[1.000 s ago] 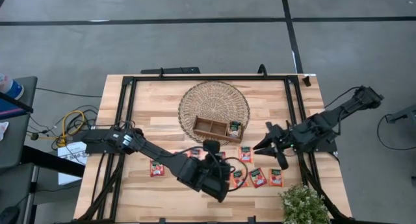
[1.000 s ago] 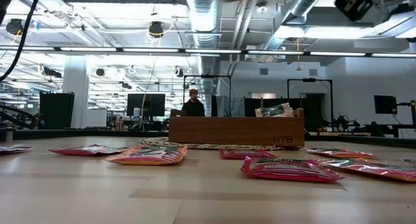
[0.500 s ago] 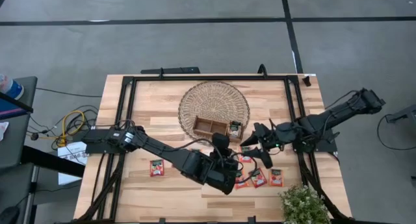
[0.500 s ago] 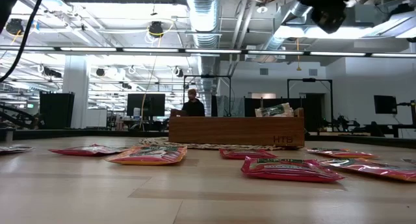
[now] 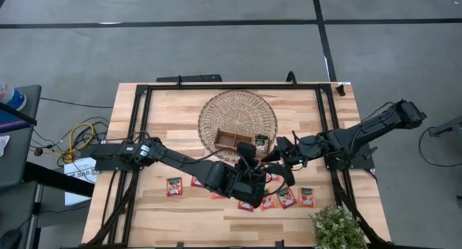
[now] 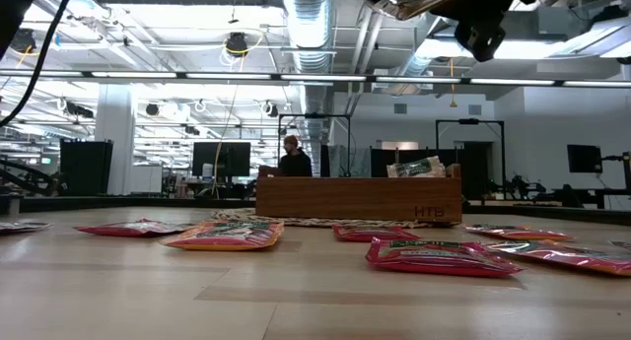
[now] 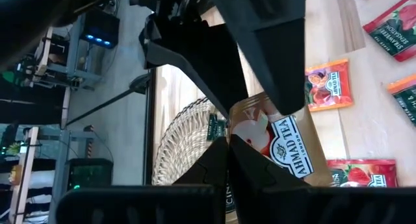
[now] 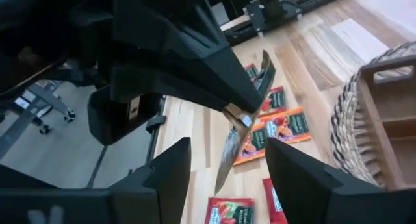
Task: Pick & Place Tea
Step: Put the brown tea bag into the right section of the wooden organizer
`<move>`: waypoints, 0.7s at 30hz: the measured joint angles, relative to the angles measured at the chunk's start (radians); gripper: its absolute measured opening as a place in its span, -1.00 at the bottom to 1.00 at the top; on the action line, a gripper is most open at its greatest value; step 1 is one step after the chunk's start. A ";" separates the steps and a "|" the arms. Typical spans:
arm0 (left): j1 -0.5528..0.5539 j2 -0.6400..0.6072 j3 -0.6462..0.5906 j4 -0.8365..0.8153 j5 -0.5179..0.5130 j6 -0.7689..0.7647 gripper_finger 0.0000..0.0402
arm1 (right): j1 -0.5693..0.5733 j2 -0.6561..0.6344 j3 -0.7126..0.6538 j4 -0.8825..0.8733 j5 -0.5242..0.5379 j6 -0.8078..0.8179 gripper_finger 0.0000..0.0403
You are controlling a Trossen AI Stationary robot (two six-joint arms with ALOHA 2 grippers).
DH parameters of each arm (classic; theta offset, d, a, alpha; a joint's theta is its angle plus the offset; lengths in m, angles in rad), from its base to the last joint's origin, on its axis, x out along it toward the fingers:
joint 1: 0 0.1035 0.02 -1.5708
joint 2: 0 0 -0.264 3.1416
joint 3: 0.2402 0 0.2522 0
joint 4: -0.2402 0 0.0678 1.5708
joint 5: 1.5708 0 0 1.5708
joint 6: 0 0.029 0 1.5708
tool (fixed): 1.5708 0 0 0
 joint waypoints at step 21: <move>0.000 0.001 0.000 0.009 0.025 0.000 -1.00 | -0.011 0.014 0.000 0.017 -0.026 0.004 -0.97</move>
